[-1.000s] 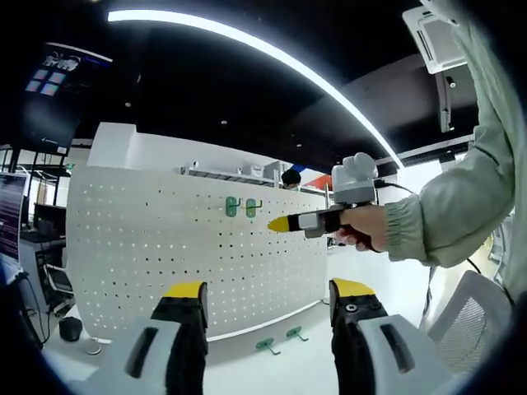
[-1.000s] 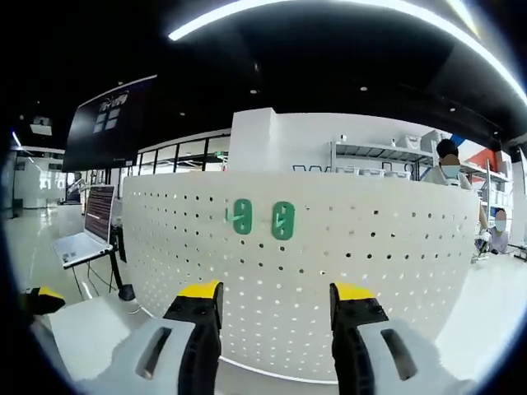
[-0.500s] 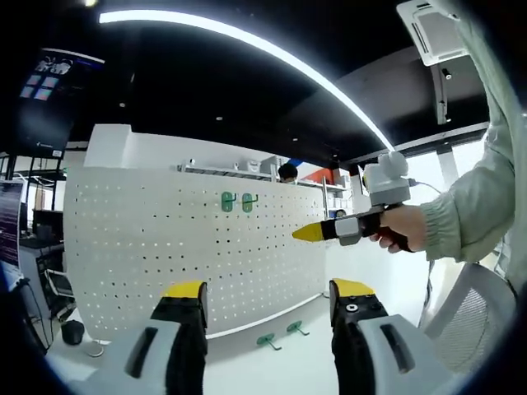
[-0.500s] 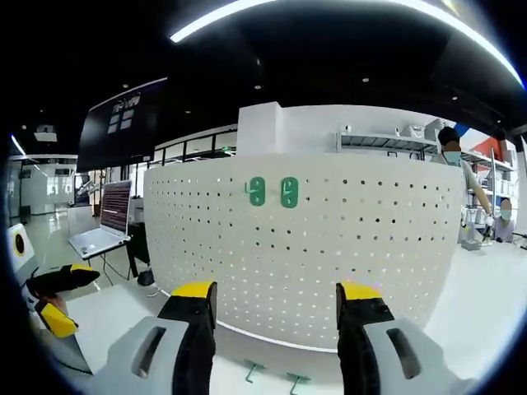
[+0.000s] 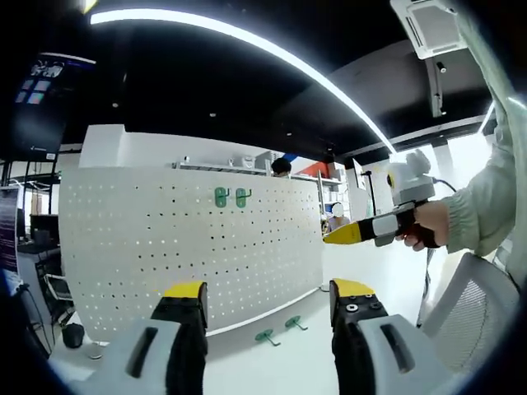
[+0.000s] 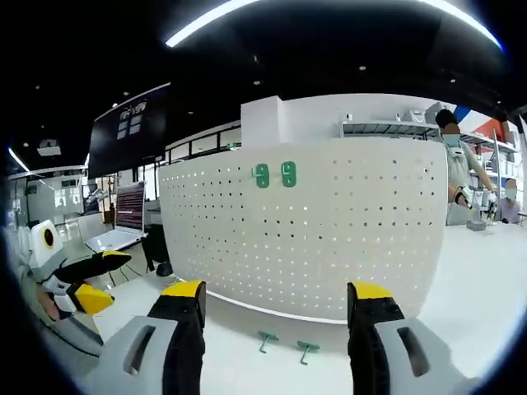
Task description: Insert the hook assembly into the mounting plate slot until the hook locks in place.
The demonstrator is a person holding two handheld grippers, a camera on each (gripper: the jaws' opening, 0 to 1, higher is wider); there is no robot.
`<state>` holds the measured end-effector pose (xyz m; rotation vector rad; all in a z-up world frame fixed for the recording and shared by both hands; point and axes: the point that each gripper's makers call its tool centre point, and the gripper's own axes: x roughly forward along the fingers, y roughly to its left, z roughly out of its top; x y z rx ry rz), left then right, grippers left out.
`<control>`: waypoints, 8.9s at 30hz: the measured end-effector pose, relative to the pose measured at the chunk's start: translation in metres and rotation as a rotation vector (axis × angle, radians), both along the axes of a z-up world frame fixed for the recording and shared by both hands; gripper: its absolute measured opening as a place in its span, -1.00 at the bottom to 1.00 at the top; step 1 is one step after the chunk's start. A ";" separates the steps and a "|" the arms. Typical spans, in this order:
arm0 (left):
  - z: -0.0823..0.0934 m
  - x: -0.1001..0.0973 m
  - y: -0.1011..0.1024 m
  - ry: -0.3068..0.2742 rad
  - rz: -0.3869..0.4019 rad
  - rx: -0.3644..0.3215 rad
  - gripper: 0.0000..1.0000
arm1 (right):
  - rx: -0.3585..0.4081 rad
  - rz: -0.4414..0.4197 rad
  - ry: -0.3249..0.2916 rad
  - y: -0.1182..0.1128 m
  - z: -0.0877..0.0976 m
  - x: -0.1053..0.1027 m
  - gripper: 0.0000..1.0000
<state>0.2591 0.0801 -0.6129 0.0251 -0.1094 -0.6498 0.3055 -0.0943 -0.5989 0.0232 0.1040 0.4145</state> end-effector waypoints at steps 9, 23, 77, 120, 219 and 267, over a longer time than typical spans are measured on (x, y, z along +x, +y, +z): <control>-0.005 0.001 -0.001 0.012 0.004 0.022 0.24 | 0.031 0.037 -0.037 0.005 0.005 -0.033 0.38; -0.016 0.001 -0.006 0.036 0.000 0.078 0.23 | 0.027 0.074 -0.094 0.025 -0.006 -0.052 0.33; 0.000 0.007 -0.026 0.045 -0.157 0.247 -0.13 | 0.109 0.102 -0.138 0.025 0.003 -0.057 0.24; -0.141 0.146 -0.083 0.310 -0.533 0.778 -0.59 | 0.102 0.028 -0.097 0.010 -0.006 -0.049 0.18; -0.119 0.168 -0.081 0.226 -0.589 0.876 -0.93 | 0.108 -0.010 -0.036 0.002 -0.019 -0.042 0.11; 0.027 0.082 -0.041 0.074 -0.281 0.264 -0.93 | 0.050 0.094 -0.041 0.026 -0.021 -0.048 0.10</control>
